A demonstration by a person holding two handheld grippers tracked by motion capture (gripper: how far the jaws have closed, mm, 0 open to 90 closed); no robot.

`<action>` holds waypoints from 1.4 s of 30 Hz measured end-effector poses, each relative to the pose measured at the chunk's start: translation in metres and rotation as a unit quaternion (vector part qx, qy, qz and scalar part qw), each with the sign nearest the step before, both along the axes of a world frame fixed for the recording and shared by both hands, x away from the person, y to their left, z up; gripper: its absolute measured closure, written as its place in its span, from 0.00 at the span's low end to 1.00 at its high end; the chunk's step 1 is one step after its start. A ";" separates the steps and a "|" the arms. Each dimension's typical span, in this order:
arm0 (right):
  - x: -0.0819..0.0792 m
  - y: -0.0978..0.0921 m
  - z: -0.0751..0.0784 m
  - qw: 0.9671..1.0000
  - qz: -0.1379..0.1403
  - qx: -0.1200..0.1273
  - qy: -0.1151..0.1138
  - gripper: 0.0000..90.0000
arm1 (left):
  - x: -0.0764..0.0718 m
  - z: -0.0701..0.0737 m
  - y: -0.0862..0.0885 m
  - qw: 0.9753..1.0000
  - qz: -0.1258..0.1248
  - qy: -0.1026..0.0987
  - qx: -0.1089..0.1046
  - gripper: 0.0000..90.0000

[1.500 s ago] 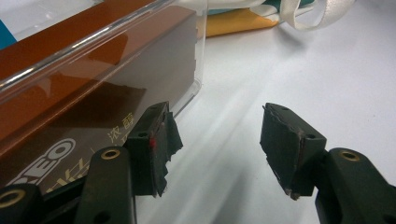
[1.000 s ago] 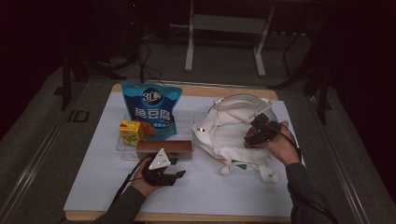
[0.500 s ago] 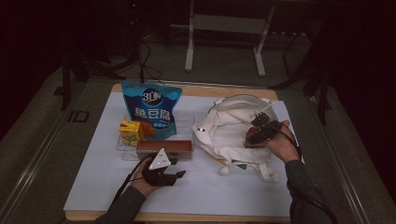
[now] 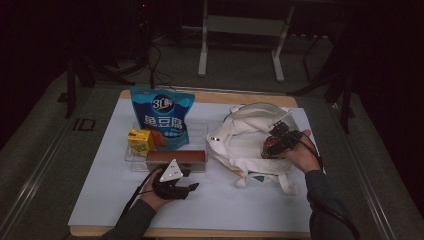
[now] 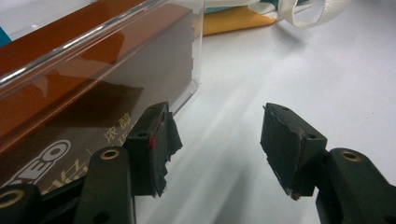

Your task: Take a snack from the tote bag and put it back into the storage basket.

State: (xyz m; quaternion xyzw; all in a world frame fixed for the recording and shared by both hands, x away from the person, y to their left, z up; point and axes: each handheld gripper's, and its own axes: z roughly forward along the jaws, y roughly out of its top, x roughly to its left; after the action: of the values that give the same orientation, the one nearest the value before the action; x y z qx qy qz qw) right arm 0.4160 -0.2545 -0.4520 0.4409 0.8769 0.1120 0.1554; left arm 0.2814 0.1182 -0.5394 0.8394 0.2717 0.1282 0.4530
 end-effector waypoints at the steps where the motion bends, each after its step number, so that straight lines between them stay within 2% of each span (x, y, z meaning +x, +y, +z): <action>1: 0.000 -0.001 -0.001 1.000 0.000 0.003 0.002 0.27 | 0.000 0.000 0.000 1.000 0.000 0.000 0.000 0.47; 11: -0.002 0.007 0.000 0.999 -0.021 0.024 0.007 0.28 | 0.000 0.000 0.000 1.000 0.000 0.001 0.000 0.47; 15: -0.003 0.013 0.000 0.999 -0.017 0.036 0.013 0.28 | 0.000 0.000 0.000 1.000 0.000 0.001 0.000 0.47; 20: 0.000 0.015 0.000 1.000 0.008 0.023 0.013 0.28 | 0.000 0.000 0.000 1.000 0.000 0.000 0.001 0.47; 24: 0.003 0.014 -0.003 1.000 0.012 0.019 0.016 0.27 | 0.000 0.000 0.000 1.000 0.000 0.000 0.001 0.47; 27: 0.006 0.015 -0.005 0.999 -0.009 0.035 0.018 0.27 | 0.000 0.000 0.000 1.000 0.000 0.000 0.001 0.47; 32: 0.008 0.020 -0.006 0.998 -0.042 0.037 0.009 0.27 | 0.000 0.000 -0.001 1.000 0.000 0.000 0.002 0.47; 36: 0.010 0.021 -0.006 1.000 -0.012 0.015 0.006 0.22 | 0.000 0.000 -0.001 1.000 0.000 0.000 0.002 0.47; 38: 0.012 0.021 -0.006 1.000 -0.006 0.009 0.006 0.19 | 0.000 0.000 -0.001 1.000 0.000 0.000 0.001 0.47; 42: 0.014 0.020 -0.010 1.000 0.012 0.003 0.014 0.18 | 0.000 0.000 -0.001 1.000 -0.001 -0.001 0.002 0.47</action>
State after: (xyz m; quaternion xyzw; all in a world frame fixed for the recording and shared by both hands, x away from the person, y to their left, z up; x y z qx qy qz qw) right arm 0.4303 -0.2341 -0.4617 0.4321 0.8840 0.1107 0.1402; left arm 0.2810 0.1174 -0.5395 0.8406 0.2701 0.1288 0.4515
